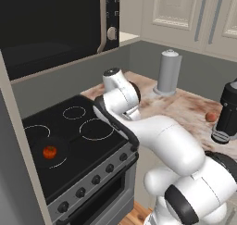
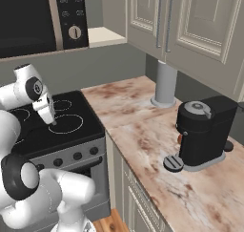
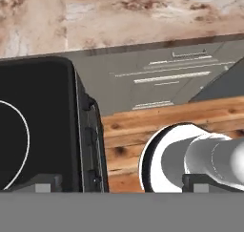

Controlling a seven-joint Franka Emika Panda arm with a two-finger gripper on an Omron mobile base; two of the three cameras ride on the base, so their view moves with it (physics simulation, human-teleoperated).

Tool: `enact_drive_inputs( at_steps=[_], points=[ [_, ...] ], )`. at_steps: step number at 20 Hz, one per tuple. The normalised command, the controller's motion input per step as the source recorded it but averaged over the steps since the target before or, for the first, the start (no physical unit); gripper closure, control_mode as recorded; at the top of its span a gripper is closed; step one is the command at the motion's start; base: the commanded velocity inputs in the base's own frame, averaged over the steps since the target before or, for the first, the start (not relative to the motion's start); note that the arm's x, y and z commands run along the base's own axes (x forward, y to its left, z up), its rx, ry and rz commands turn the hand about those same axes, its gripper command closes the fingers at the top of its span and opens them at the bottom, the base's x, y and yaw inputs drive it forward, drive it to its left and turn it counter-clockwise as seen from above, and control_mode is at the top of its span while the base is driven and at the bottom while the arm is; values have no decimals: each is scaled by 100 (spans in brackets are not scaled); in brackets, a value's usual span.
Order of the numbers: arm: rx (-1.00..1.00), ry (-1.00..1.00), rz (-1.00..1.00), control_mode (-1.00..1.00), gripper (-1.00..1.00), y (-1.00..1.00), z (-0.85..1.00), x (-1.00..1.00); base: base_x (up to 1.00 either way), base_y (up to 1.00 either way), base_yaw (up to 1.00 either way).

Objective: Place the pan on the front left burner on the stove. Then place the tomato and the onion in the pan and turn on the front left burner.

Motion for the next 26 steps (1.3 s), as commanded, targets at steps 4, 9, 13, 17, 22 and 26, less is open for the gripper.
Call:
enact_drive_inputs(
  at_steps=[4, 9, 13, 17, 22, 26],
  points=[
    [-19, -5, -37, -100, -100, -52, 0, 18, 0, 0, 0],
    [-14, -13, -29, -100, -100, -63, 0, 14, 0, 0, 0],
    [-6, -10, -19, -100, -100, -73, 0, 18, 0, 0, 0],
    [-3, -9, -13, -100, -100, -73, 0, 6, 0, 0, 0],
    [-1, -5, -11, -100, -100, -76, 3, 0, 0, 0, 0],
    [0, -2, -11, -100, -100, -78, 1, 0, 0, 0, 0]
  ],
)
